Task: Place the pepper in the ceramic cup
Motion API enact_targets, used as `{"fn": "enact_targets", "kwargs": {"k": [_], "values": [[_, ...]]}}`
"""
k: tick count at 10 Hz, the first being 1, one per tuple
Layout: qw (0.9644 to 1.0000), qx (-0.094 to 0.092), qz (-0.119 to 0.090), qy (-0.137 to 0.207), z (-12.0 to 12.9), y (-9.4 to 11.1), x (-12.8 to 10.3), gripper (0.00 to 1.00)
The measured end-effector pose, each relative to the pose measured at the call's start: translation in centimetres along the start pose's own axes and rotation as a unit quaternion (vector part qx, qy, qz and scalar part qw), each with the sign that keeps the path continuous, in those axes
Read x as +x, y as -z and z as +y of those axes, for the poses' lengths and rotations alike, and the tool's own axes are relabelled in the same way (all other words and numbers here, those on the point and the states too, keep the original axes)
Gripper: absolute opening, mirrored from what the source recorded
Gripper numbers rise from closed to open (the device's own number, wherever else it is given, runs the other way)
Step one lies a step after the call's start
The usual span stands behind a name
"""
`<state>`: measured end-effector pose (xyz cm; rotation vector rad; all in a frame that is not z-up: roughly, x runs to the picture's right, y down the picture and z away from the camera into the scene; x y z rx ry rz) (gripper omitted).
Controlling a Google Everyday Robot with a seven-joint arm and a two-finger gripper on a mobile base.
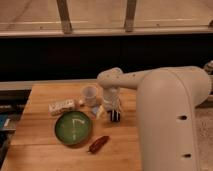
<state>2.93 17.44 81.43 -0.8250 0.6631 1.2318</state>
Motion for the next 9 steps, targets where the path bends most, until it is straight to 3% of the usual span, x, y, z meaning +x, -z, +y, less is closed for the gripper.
{"fn": "enact_targets", "kwargs": {"k": [6,9], "values": [[0.9991,-0.007,0.041,-0.006,2.1,-3.1,5.1,0.80],[0.9980,-0.014,0.061,-0.006,2.8,-4.7,6.4,0.80]]}}
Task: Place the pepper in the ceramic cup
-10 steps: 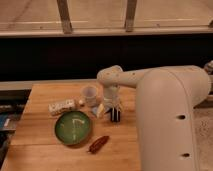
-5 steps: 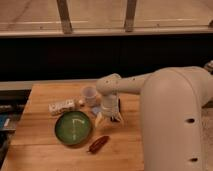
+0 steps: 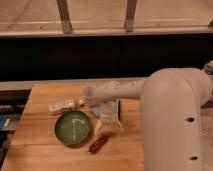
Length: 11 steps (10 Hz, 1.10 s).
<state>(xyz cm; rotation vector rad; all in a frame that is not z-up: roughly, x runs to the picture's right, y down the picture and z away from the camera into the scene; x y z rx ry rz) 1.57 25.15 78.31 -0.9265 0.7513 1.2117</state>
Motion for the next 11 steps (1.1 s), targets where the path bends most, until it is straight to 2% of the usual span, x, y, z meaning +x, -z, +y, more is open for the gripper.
{"fn": "enact_targets", "kwargs": {"k": [4,7,11], "values": [[0.9998,-0.013,0.015,0.003,1.7,-2.0,1.2,0.80],[0.9996,-0.017,0.021,0.008,2.7,-2.7,1.3,0.80],[0.9995,-0.028,0.013,0.006,3.7,-2.7,1.0,0.80]]}}
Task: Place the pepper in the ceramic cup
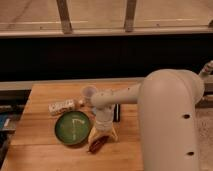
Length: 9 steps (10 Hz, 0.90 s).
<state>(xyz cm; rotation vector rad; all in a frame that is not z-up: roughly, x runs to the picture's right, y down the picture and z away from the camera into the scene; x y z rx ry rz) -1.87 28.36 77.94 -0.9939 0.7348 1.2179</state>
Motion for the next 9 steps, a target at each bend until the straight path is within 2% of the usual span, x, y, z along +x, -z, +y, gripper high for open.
{"fn": "enact_targets", "kwargs": {"k": [2,3,4,6,7,9], "values": [[1.0000,-0.001,-0.003,0.000,0.4,0.0,-0.1,0.72],[1.0000,-0.003,-0.002,-0.003,0.4,-0.2,-0.1,0.59],[1.0000,-0.005,0.000,-0.004,0.4,-0.4,-0.1,0.53],[0.9999,-0.011,0.009,-0.007,0.5,-1.2,-0.2,0.48],[0.9999,-0.010,0.008,-0.005,0.5,-1.0,-0.3,0.45],[0.9999,-0.010,0.008,-0.005,0.3,-0.6,-0.3,0.24]]}}
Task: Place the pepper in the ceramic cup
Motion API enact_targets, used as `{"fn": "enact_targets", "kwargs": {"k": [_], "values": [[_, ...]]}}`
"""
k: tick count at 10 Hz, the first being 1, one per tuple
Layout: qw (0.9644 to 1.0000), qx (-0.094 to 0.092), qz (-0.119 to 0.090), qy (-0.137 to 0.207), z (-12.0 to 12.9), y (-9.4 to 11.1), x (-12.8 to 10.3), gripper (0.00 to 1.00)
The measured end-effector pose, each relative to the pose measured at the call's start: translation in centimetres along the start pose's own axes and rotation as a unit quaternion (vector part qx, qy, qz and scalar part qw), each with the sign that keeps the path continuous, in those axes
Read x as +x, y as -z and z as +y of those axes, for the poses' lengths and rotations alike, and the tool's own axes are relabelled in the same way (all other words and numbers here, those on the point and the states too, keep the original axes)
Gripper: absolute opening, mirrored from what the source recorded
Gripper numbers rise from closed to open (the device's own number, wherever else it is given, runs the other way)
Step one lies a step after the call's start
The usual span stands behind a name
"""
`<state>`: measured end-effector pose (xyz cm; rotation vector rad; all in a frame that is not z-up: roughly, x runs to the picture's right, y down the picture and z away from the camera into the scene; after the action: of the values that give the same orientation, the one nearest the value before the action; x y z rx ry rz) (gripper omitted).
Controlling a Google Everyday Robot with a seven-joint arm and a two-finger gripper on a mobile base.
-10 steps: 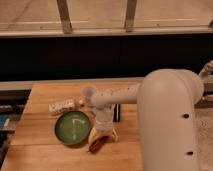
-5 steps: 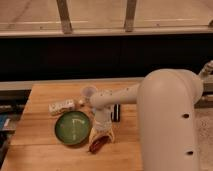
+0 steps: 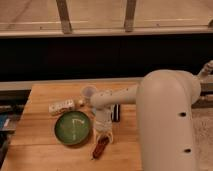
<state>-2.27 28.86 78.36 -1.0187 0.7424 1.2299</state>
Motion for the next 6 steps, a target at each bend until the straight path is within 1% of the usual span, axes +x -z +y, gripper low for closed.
{"fn": "enact_targets", "kwargs": {"k": [2,3,4,6], "values": [[1.0000,0.000,0.000,0.000,0.00,0.03,-0.02,0.05],[1.0000,-0.003,-0.002,0.001,0.21,0.03,-0.16,0.01],[1.0000,0.000,-0.001,0.003,0.33,0.03,-0.08,0.00],[0.9997,0.019,-0.012,0.000,0.11,0.66,0.01,0.00]]}}
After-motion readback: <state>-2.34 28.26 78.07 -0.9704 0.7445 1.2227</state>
